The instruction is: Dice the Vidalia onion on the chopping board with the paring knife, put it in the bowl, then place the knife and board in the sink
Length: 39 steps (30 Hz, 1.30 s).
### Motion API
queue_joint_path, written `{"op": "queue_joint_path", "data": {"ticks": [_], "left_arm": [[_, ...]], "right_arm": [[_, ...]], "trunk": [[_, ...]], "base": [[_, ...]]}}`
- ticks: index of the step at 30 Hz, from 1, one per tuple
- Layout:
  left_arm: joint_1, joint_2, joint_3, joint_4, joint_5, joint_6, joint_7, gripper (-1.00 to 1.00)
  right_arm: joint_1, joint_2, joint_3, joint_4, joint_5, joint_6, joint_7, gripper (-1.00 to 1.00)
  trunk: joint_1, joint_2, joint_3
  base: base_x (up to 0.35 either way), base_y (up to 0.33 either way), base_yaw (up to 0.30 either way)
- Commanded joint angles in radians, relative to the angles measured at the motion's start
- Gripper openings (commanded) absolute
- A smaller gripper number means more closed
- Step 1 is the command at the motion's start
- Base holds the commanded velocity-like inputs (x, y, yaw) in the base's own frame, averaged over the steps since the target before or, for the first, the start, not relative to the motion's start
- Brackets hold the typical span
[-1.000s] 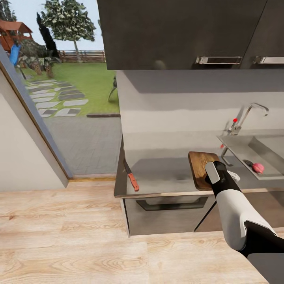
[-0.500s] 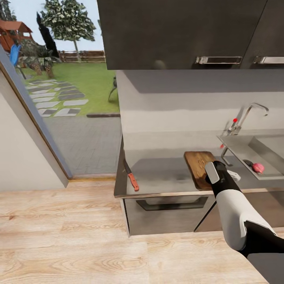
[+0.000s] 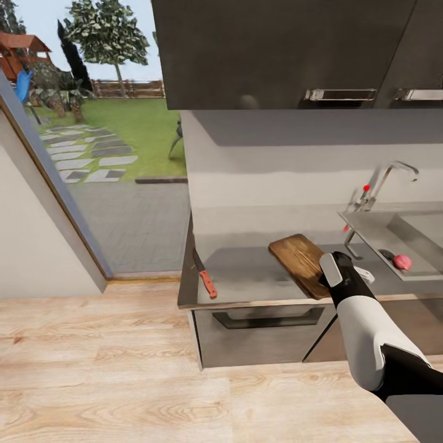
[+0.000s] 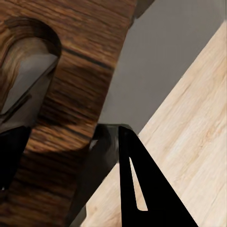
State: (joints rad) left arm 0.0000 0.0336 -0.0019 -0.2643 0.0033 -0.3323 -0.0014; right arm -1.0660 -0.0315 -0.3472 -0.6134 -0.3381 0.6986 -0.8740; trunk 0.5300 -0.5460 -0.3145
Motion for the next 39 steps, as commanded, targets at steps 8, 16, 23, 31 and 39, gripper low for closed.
{"op": "queue_joint_path", "data": {"ticks": [8, 16, 23, 31, 39], "left_arm": [[0.0, 0.0, 0.0, -0.001, 0.0, -0.002, 0.0, 1.0], [0.0, 0.0, 0.0, 0.013, 0.0, -0.002, 0.001, 1.0], [0.0, 0.001, 0.002, 0.031, 0.0, -0.003, 0.001, 1.0], [0.0, 0.001, 0.006, 0.04, 0.004, -0.001, 0.003, 1.0], [0.0, 0.002, 0.008, 0.041, 0.006, -0.001, 0.003, 1.0]], "right_arm": [[0.0, 0.0, -0.001, 0.012, -0.012, 0.017, -0.007, -1.0], [0.0, -0.002, 0.004, 0.001, -0.011, 0.018, -0.011, -1.0], [0.0, -0.011, 0.011, -0.001, -0.006, 0.017, -0.005, -1.0], [0.0, 0.031, 0.146, 0.009, 0.011, -0.11, 0.025, -1.0], [0.0, 0.038, 0.146, 0.009, 0.011, -0.11, 0.058, -1.0]], "trunk": [[0.001, -0.001, 0.01], [0.001, -0.001, 0.023], [0.001, -0.001, 0.032], [0.001, -0.001, 0.042], [0.001, -0.001, 0.055]], "base": [[0.0, 0.0, -0.063], [0.0, 0.0, -0.028], [0.0, 0.0, 0.0], [0.0, 0.0, 0.0], [0.0, 0.0, 0.0]]}}
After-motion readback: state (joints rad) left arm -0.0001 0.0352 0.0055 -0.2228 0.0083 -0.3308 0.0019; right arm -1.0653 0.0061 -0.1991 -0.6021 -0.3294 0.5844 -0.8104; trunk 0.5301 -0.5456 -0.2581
